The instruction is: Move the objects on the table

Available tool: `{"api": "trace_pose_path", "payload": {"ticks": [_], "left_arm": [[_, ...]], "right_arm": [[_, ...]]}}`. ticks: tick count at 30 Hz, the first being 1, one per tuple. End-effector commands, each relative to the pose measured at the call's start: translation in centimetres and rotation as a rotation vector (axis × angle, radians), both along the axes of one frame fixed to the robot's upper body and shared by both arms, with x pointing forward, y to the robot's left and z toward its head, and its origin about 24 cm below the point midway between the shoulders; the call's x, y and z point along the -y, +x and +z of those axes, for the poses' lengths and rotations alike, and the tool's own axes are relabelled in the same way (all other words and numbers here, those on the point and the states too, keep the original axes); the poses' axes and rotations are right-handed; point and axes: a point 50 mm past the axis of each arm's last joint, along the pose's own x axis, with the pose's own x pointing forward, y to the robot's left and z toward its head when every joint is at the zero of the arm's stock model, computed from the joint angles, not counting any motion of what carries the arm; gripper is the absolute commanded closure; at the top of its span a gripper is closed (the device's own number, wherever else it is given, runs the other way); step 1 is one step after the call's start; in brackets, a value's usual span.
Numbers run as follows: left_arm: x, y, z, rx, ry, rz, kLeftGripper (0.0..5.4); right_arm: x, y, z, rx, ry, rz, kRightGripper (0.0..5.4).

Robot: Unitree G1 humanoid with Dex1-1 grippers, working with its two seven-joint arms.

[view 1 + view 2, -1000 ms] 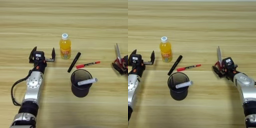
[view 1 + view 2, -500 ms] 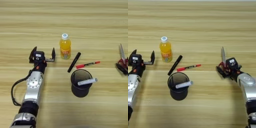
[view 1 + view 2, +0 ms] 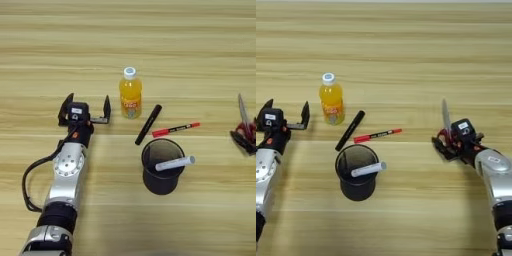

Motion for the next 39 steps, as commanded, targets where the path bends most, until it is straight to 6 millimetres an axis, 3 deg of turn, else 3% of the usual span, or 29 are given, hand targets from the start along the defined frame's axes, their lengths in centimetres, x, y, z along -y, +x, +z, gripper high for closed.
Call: {"api": "trace_pose_path", "payload": {"ticks": [1, 4, 9, 18, 31, 39], "left_arm": [[0.0, 0.2, 0.2, 0.011, -0.011, 0.006, 0.0], [0.0, 0.2, 0.2, 0.011, -0.011, 0.005, 0.0], [0.1, 0.3, 0.2, 0.011, -0.011, 0.004, 0.0], [0.1, 0.3, 0.2, 0.013, -0.013, 0.003, 0.0], [0.3, 0.3, 0.2, 0.015, -0.015, 0.003, 0.0], [0.4, 0.3, 0.2, 0.014, -0.017, 0.003, 0.0]], "right_arm": [[-0.1, 0.0, 0.0, 0.001, -0.01, 0.014, 0.43], [-0.3, 0.3, 0.7, 0.046, -0.004, 0.027, 0.04], [-1.7, 0.9, 3.2, 0.228, 0.033, 0.117, 0.04], [-3.2, 1.3, 5.2, 0.355, 0.069, 0.23, 0.04], [-5.2, 2.9, 6.9, 0.31, 0.094, 0.569, 0.04], [-5.3, 4.2, 7.3, 0.227, 0.068, 0.715, 0.04]]}}
